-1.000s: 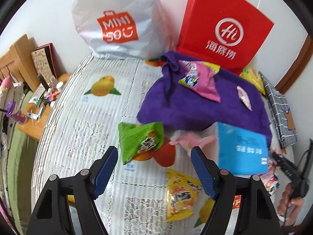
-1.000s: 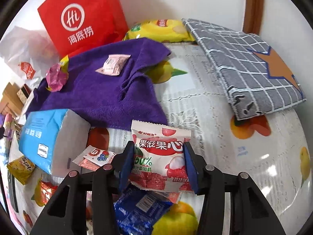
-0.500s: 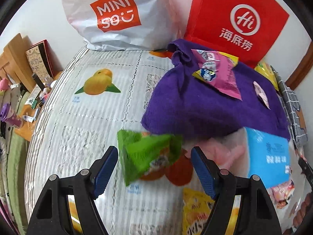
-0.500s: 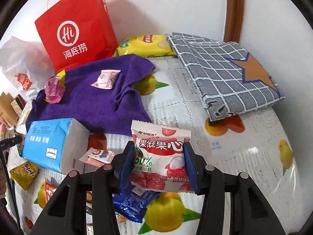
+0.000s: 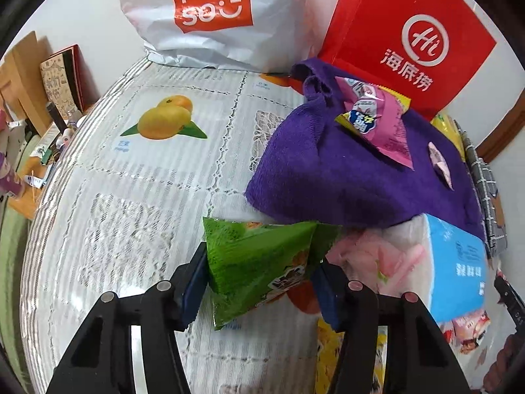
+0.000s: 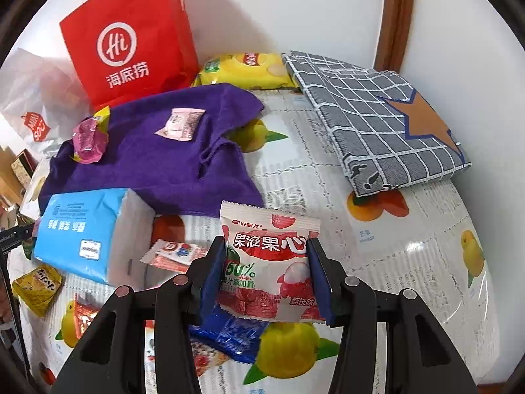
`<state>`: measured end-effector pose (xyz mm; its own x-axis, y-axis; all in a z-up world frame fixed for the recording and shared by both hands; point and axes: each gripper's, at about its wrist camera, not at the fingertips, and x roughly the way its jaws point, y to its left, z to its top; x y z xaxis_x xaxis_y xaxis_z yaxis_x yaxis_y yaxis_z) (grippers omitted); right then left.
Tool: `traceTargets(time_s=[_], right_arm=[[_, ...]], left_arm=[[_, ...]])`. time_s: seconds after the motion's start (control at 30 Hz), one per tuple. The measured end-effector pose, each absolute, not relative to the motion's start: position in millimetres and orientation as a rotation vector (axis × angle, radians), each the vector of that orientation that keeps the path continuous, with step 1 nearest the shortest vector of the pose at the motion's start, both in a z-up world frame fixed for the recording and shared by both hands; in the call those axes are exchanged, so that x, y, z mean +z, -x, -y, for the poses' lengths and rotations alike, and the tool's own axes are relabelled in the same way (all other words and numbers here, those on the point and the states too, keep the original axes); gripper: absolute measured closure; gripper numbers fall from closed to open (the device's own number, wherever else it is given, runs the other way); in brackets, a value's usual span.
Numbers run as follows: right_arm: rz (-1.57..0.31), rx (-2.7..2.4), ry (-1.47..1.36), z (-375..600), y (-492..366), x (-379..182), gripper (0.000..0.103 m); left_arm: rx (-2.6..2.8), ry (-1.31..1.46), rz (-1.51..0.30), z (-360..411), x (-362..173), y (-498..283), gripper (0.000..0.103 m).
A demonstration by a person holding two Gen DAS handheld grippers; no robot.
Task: Organize snacks
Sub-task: 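Grasp the green snack packet with the left tool while the right tool holds the lychee packet, then carry both packets over the purple towel with both tools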
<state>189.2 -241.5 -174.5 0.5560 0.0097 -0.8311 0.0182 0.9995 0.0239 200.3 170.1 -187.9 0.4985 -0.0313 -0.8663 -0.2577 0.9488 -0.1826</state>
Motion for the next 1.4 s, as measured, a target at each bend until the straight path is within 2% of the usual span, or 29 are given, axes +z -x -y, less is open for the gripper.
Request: traceTargets(time_s=[0.43,0.83,1.4], right_arm=[[-0.894,0.053,-0.018,236.7,-147.3,-140.8,0.054],[-0.791,0.093,-0.036,241.7,-118.9,-106.1,0.054],[-0.678,0.161,0.037,191.5,-175.8,-63.5,0.054]], left_arm=[[0.087,0.311,-0.961,-150.4,-137.5,-145.5,0.048],[-0.044,0.270,-0.858,-100.3,-78.0,-116.8,0.048],[-0.097,0.219,-0.754,-70.3,-33.2,-173.8,0.047]])
